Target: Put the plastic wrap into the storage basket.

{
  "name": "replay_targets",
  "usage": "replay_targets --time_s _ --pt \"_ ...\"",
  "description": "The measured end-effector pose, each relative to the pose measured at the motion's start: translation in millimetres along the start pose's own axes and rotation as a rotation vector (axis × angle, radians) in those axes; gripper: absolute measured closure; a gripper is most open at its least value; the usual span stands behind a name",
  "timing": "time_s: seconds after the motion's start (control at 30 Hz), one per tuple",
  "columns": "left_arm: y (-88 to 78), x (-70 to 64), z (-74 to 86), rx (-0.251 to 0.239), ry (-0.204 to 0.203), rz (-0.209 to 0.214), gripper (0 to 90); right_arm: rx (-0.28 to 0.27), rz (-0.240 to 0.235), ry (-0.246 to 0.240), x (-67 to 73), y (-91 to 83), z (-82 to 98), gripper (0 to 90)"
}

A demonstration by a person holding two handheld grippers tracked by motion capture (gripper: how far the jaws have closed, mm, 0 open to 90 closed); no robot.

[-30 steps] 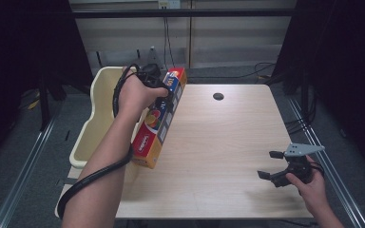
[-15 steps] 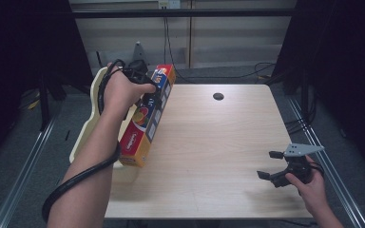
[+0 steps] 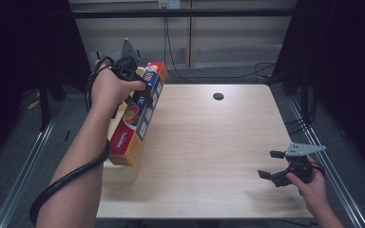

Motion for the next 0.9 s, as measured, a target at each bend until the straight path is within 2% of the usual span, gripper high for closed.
replay_targets --time_s 0.2,0.47,0.9 --pt "-8.4 9.2 1.9 -0.009 -0.005 -0.011 41.2 -0.003 0.000 0.003 -0.3 -1.3 -0.5 2.2" --pt "-18.5 20.5 5.7 -0.012 -0.032 -0.029 41.2 -0.003 0.003 -0.001 -0.3 -0.8 -0.9 2.2" --pt "-26.4 34.2 9.0 -0.019 -0.060 -0.043 41.2 -0.005 0.002 -0.003 -0.4 -1.1 -1.0 2.2"
Point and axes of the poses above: each handheld gripper's, and its own axes: y roughly forward along the jaws, z roughly out of its underside, x roughly to its left, the point moved 8 cm from there along y, roughly forward along the jaws
